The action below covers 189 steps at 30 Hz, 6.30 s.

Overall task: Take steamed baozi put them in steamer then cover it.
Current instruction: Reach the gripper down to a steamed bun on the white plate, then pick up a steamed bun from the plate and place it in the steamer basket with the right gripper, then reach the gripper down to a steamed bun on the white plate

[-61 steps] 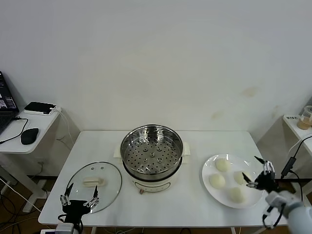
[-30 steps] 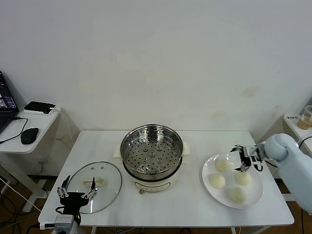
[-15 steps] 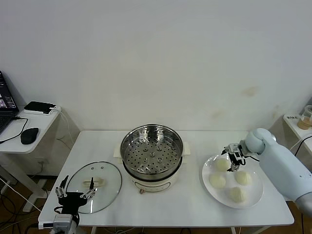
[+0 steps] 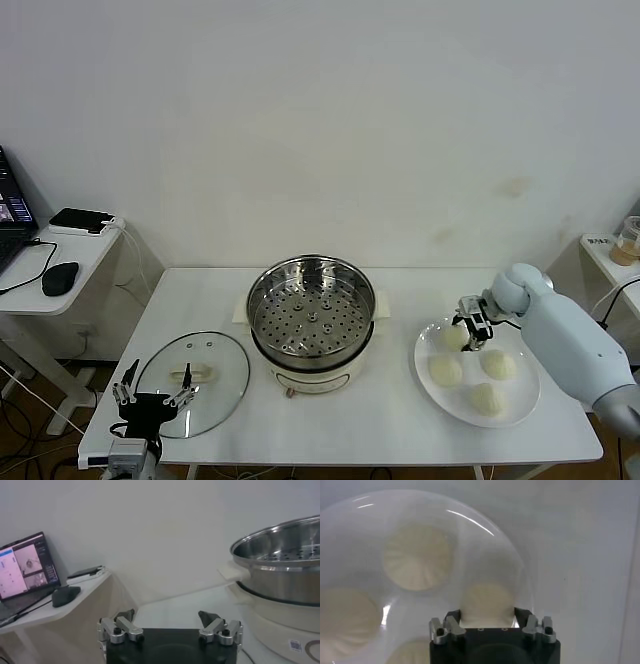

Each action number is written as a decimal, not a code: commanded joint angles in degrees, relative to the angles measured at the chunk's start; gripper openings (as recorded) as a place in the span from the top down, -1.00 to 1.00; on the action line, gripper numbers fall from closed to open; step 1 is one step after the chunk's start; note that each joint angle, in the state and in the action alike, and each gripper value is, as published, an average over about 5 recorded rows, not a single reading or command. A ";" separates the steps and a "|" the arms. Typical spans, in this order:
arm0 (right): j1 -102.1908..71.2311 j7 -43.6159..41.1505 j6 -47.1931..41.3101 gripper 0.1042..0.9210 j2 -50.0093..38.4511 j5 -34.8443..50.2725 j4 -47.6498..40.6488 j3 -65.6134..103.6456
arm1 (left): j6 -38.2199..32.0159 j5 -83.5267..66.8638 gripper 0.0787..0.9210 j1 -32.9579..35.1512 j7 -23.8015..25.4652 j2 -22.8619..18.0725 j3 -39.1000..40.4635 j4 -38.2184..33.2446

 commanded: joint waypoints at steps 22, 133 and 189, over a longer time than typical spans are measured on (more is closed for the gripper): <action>19.75 -1.07 -3.69 -0.01 -14.30 22.58 17.49 -13.88 | 0.16 -0.16 -0.77 0.00 0.08 1.41 0.80 -0.31; -0.22 5.28 -18.54 -0.76 -26.71 22.13 36.58 -15.54 | 3.63 -7.40 -0.77 -5.43 1.43 9.07 -2.34 2.54; 2.63 3.92 -20.35 -0.22 -19.12 20.35 28.91 -14.06 | 3.95 -6.14 -0.77 -4.38 2.05 7.14 -3.17 1.38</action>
